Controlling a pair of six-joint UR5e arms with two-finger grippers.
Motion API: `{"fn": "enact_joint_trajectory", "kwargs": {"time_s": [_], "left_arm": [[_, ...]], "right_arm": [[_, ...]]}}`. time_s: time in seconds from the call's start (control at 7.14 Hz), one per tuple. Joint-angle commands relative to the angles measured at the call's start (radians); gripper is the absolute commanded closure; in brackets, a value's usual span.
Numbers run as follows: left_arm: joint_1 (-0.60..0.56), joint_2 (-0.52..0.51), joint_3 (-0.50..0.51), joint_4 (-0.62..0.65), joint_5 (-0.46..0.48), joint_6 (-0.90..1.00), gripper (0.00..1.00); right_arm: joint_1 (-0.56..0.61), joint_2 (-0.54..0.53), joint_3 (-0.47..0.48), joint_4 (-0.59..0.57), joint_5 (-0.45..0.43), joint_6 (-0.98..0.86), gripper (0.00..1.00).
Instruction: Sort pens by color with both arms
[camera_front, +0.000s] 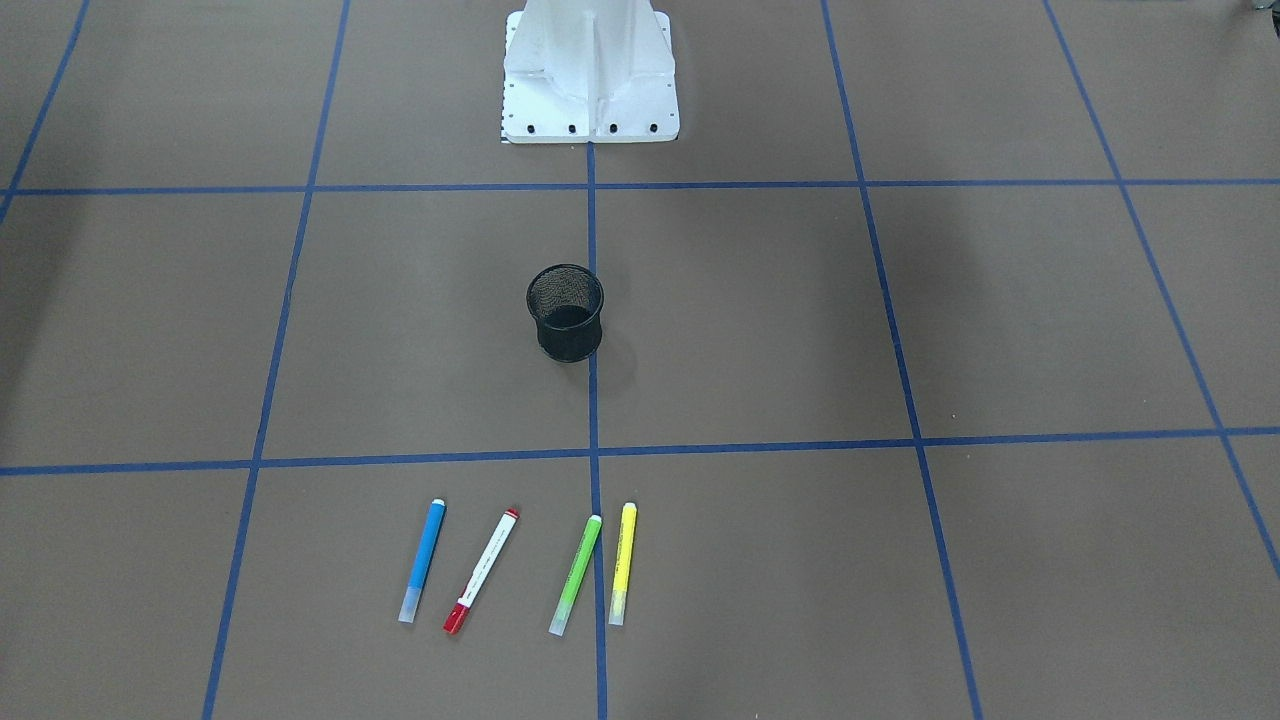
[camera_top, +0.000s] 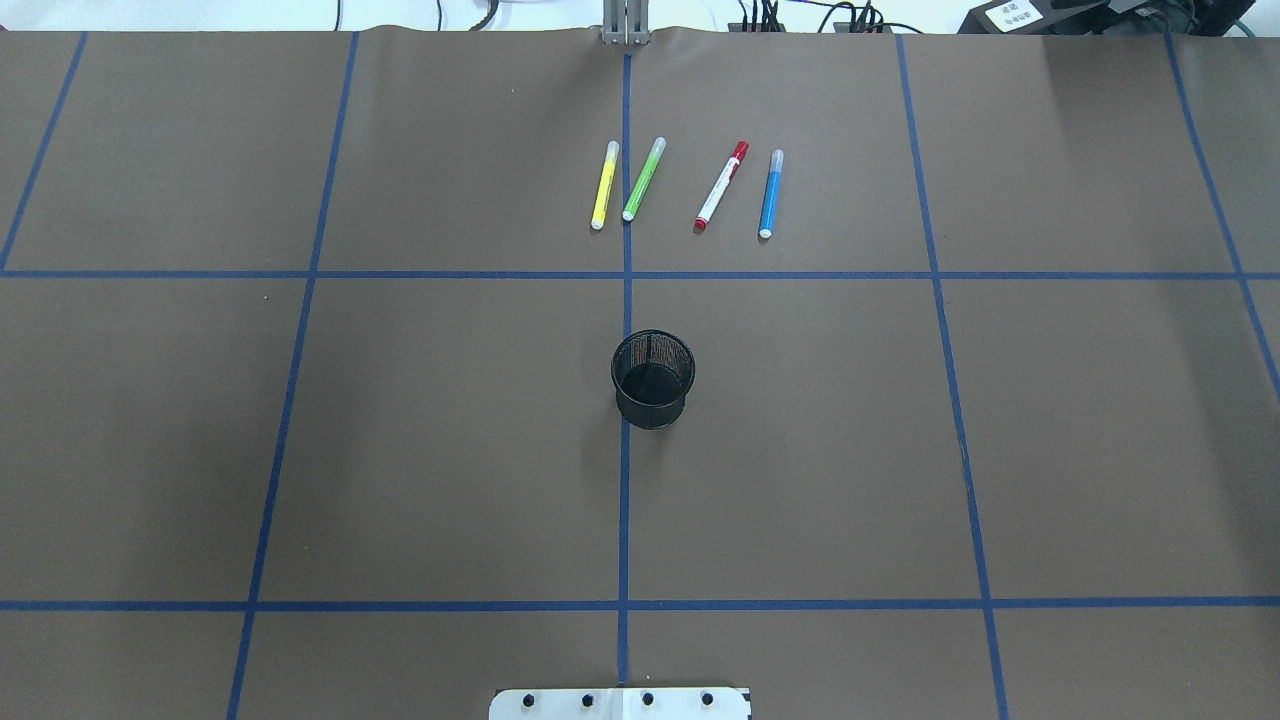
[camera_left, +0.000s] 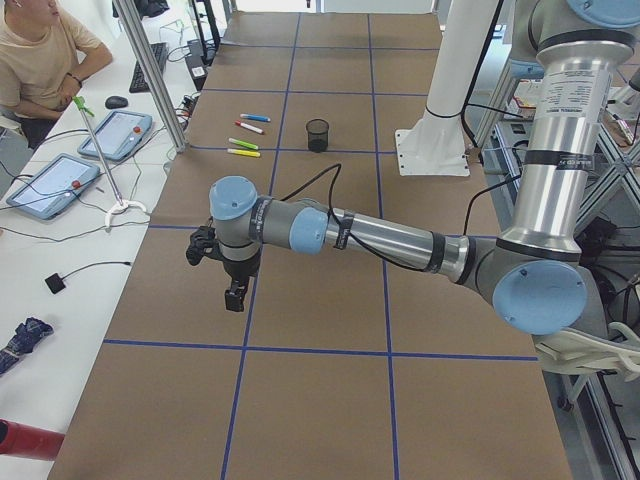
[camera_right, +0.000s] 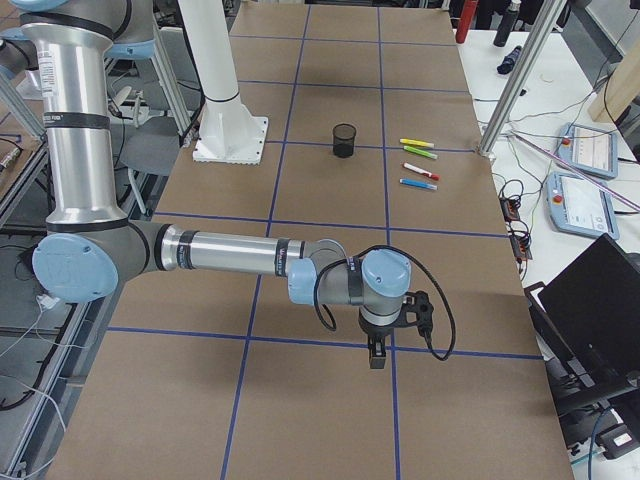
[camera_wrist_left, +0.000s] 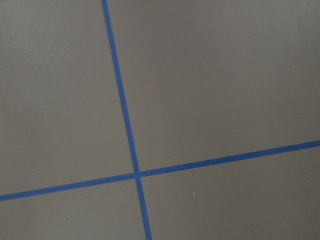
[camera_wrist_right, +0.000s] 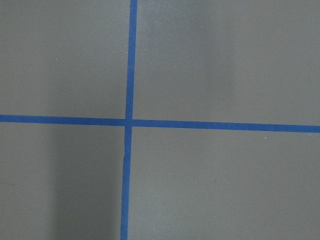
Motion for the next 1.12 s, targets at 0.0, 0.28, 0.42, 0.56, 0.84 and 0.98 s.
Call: {"fn": "enact_joint_trajectory", "kwargs": {"time_s": [0.0,0.28,0.42,0.56,0.84,0.98], "left_arm": [[-0.001,0.059,-0.053,-0.002,0.059,-0.001,0.0],[0.001,0.067,-0.051,-0.002,0.061,-0.004,0.0],[0.001,0.087,-0.054,-0.002,0.061,-0.002,0.0],[0.001,0.108,-0.051,-0.004,0.059,-0.002,0.0],[0.001,0.111,-0.045,0.001,0.074,-0.004,0.0],[0.001,0.111,-0.05,0.005,0.065,-0.004,0.0]], "right_arm": [[0.001,0.004,0.024,-0.009,0.003,0.012,0.0],[-0.001,0.019,0.092,-0.135,0.001,0.012,0.0],[-0.001,0.02,0.151,-0.212,0.001,0.012,0.0],[-0.003,0.014,0.159,-0.231,0.001,0.01,0.0],[-0.004,-0.001,0.141,-0.225,-0.01,-0.005,0.0],[-0.004,-0.004,0.139,-0.224,-0.001,0.005,0.0]]}}
